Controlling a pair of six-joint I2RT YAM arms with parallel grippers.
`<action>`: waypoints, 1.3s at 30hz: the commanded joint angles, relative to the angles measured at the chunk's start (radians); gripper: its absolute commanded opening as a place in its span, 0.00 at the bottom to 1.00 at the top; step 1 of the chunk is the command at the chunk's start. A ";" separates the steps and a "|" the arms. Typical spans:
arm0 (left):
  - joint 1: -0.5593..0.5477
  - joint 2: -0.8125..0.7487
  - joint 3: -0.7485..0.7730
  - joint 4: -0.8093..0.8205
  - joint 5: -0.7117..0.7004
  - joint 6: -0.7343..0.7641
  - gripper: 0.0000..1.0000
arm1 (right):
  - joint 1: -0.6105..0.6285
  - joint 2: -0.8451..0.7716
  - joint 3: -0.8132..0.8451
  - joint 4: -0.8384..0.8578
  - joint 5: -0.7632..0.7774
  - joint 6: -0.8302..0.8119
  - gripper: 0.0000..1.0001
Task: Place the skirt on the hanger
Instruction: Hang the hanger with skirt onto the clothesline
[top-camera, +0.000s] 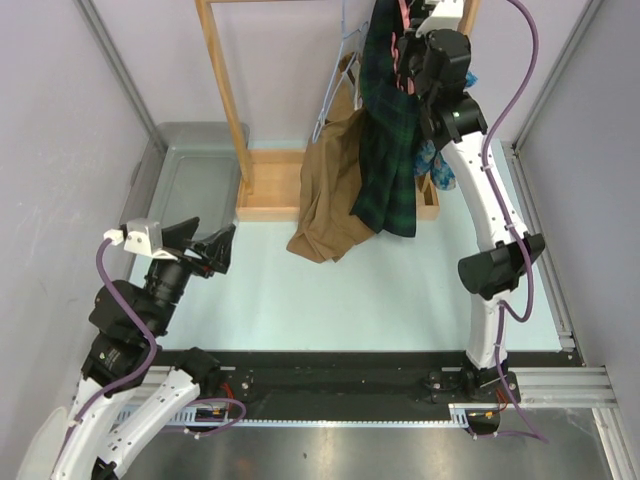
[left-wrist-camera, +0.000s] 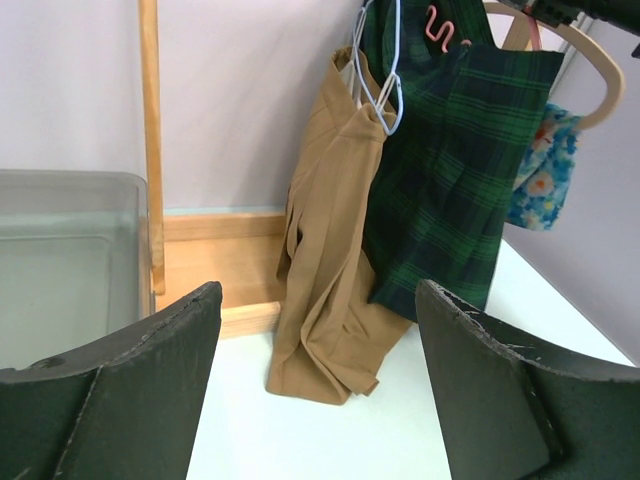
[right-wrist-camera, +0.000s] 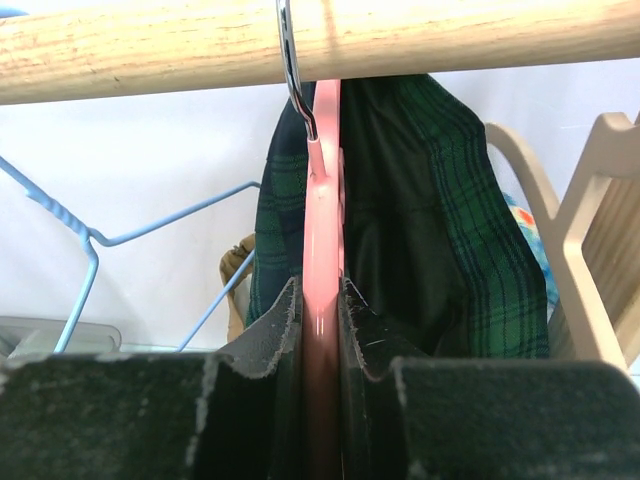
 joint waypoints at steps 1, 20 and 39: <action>0.003 -0.003 -0.009 0.014 0.021 -0.030 0.82 | -0.003 0.030 0.095 0.267 -0.019 -0.013 0.00; 0.003 -0.015 -0.016 0.003 0.011 -0.037 0.82 | -0.092 0.126 0.123 0.186 -0.118 0.149 0.00; 0.003 -0.004 -0.022 0.012 0.016 -0.035 0.82 | -0.221 0.013 -0.026 0.021 -0.433 0.401 0.00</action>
